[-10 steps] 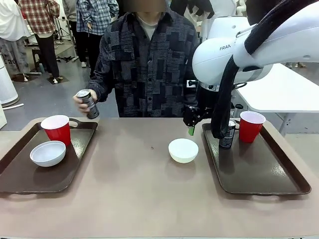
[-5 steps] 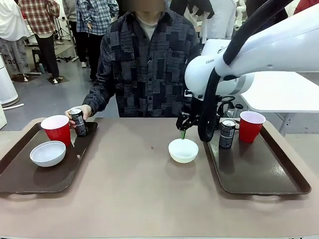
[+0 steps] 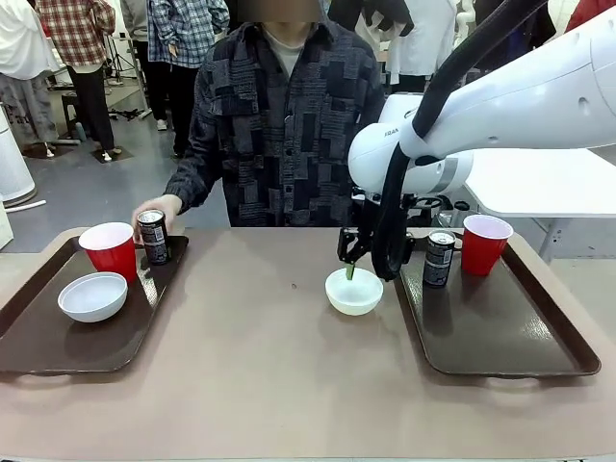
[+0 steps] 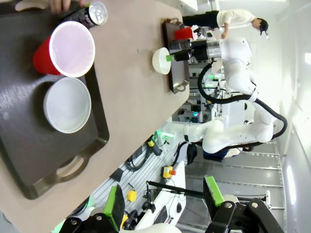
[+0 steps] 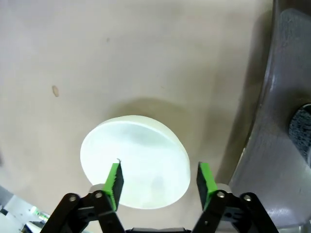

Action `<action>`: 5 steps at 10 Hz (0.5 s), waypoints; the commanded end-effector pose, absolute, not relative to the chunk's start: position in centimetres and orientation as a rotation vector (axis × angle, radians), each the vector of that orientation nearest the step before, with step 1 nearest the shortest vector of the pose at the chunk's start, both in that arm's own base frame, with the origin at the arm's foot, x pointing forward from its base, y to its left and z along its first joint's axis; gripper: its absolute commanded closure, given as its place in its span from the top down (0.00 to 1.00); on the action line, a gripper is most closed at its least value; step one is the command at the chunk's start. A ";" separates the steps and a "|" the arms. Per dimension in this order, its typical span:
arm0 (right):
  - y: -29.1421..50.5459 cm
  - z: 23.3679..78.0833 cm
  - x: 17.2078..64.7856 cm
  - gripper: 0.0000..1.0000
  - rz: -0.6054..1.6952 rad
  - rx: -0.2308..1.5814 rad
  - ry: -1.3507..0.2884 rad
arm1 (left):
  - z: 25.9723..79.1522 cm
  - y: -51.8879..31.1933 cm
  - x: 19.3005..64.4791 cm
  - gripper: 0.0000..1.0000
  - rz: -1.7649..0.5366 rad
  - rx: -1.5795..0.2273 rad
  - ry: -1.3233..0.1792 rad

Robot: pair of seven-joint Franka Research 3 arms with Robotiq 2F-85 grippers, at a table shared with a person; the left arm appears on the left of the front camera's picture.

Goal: Prepare tableware on both trays.
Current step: Pick up a Picnic Bowl from the table and place it on a Handle tray.

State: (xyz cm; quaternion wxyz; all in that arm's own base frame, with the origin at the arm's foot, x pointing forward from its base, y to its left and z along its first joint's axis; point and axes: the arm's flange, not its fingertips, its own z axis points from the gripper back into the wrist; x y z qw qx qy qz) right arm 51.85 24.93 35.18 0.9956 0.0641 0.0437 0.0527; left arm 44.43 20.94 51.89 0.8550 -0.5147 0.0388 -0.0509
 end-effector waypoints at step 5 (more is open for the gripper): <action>25.3 33.7 52.5 0.00 0.090 0.090 0.121 | 52.2 20.9 44.3 0.86 -0.106 -1.086 0.085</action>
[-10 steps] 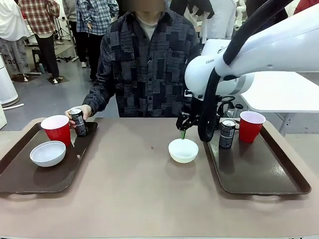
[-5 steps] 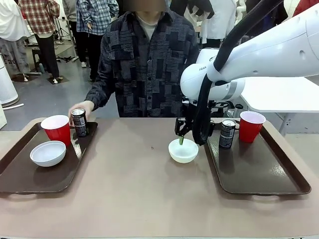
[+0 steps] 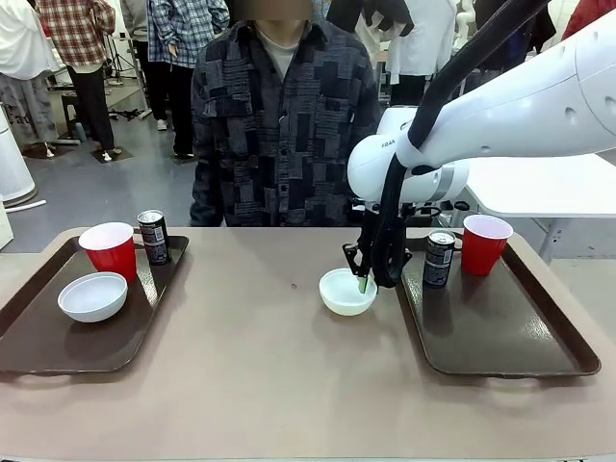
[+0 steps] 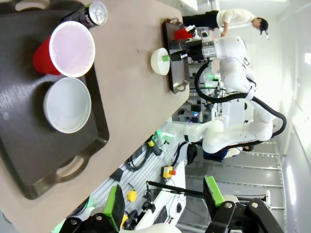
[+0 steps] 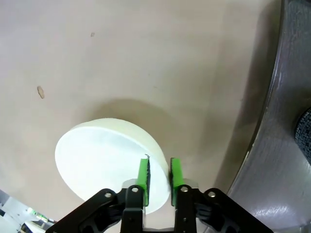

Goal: Prepare tableware on both trays.
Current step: Pick up a Picnic Bowl from the table and place it on a Handle tray.

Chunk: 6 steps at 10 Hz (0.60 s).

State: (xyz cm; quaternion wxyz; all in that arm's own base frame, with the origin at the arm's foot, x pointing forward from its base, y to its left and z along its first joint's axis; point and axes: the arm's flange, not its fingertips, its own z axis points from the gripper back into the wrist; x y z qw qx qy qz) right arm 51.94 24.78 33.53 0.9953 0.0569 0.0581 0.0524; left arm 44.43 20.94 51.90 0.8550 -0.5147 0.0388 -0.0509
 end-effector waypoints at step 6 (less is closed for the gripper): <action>23.7 39.8 45.4 0.00 0.334 0.170 0.109 | 52.2 20.9 44.3 0.86 -0.106 -1.086 0.085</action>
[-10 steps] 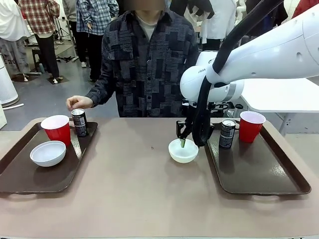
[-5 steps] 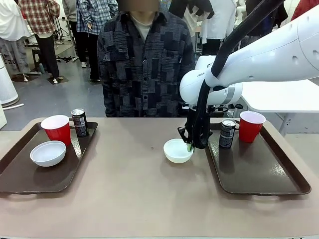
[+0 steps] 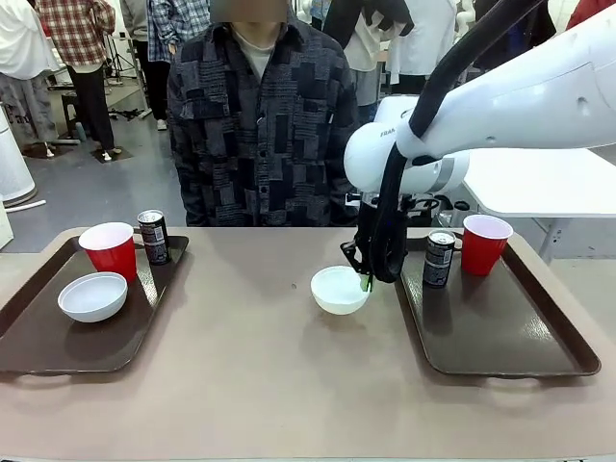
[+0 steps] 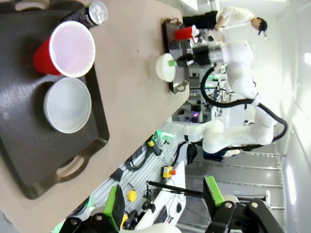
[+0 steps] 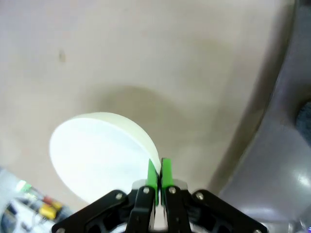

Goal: Prepare tableware on both trays.
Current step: Pick up a Picnic Bowl from the table and place it on a Handle tray.

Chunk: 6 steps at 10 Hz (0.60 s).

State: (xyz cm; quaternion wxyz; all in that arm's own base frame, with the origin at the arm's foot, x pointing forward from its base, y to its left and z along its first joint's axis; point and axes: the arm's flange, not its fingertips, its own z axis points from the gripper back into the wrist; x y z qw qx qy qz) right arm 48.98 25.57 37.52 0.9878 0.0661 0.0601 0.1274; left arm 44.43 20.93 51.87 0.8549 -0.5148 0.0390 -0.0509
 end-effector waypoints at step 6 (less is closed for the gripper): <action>13.2 39.0 37.2 0.00 0.321 0.247 0.083 | 52.2 20.9 44.3 0.86 -0.106 -1.086 0.085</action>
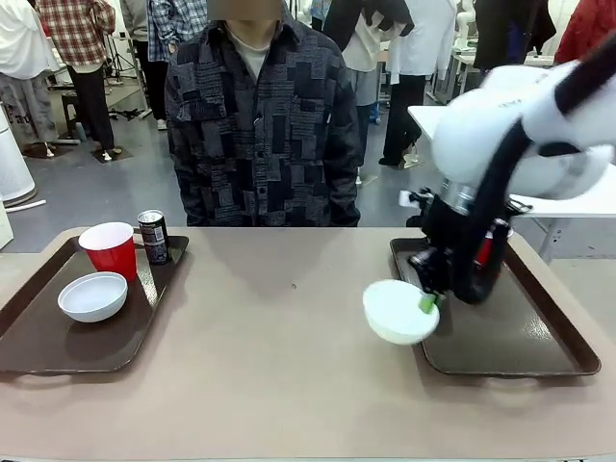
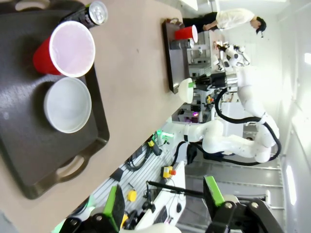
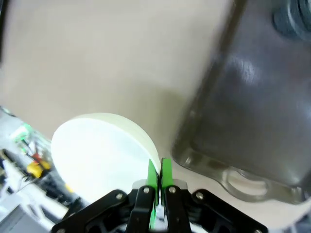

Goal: Prepare tableware on both trays.
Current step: Pick up a Picnic Bowl from the table and place it on a Handle tray.

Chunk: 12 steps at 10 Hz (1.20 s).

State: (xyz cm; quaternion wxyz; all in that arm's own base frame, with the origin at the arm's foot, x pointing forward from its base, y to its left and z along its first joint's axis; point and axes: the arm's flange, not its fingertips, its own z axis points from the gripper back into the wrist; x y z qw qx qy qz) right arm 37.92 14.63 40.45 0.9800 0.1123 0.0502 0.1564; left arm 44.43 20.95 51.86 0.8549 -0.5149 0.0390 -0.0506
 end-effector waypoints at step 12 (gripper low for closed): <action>2.5 36.6 38.5 0.04 0.078 0.230 0.092 | 52.2 20.9 44.3 0.86 -0.106 -1.086 0.085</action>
